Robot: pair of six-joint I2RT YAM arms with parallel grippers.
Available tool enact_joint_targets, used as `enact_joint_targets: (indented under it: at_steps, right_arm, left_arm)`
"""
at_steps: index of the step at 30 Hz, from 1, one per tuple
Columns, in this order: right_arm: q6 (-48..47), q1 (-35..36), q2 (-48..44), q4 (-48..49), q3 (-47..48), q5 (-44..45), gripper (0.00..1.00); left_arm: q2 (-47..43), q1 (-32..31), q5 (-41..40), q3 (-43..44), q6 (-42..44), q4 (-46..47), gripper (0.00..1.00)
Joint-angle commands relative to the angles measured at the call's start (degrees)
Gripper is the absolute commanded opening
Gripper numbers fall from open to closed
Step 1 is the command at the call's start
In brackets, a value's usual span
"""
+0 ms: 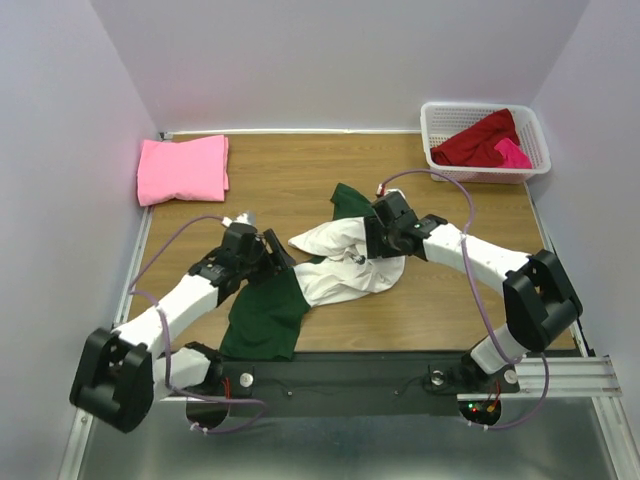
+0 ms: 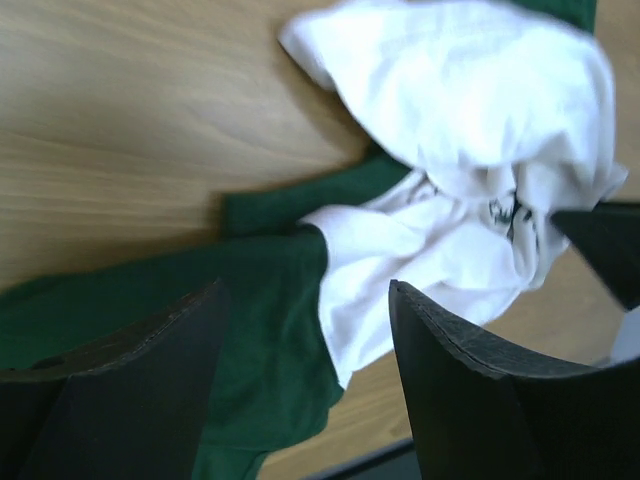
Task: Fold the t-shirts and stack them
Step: Move the tshirt to the center of the board, then flatten the tshirt out
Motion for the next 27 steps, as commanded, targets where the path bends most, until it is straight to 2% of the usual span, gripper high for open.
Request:
enact_joint_targets:
  at_steps: [1, 4, 6, 10, 13, 14, 17, 21, 23, 27]
  right_arm:
    - [1.2, -1.6, -0.8, 0.8, 0.5, 1.6, 0.66]
    - [1.0, -3.7, -0.2, 0.9, -0.5, 2.1, 0.66]
    - [0.8, -4.9, -0.2, 1.0, -0.7, 1.7, 0.64]
    - [0.2, -9.3, 0.3, 1.7, -1.3, 0.8, 0.56]
    - [0.0, -13.5, 0.5, 2.4, -1.8, -0.4, 0.32]
    - [-0.1, -15.3, -0.1, 2.4, -1.8, -0.5, 0.17]
    - [0.5, -18.8, -2.4, 2.4, -2.6, -0.1, 0.01]
    - [3.2, -22.6, -10.7, 2.4, -4.0, 1.1, 0.01]
    - [4.3, -23.0, -18.1, 3.2, -5.3, 3.5, 0.01]
    - [8.8, -23.0, -31.8, 3.2, -11.3, 11.7, 0.01]
  left_arm:
    - [6.9, -4.2, 6.8, -1.7, -5.6, 8.4, 0.79]
    - [13.2, -4.3, 7.9, -1.3, -7.1, 13.9, 0.8]
    - [16.9, -4.3, 4.7, 1.0, -6.8, 14.2, 0.8]
    - [22.8, -2.3, 3.6, 4.0, -6.7, 15.5, 0.8]
    - [27.4, 1.0, 4.8, 5.5, -6.0, 16.7, 0.8]
    - [28.2, 2.0, 5.0, 5.8, -5.9, 17.2, 0.8]
    - [29.9, 5.3, 4.6, 6.4, -5.3, 17.6, 0.78]
    - [31.6, 6.9, 4.5, 7.9, -4.1, 17.6, 0.75]
    - [32.4, 6.9, 4.6, 8.6, -4.1, 17.6, 0.75]
    - [32.5, 7.2, 4.8, 7.4, -4.9, 18.7, 0.75]
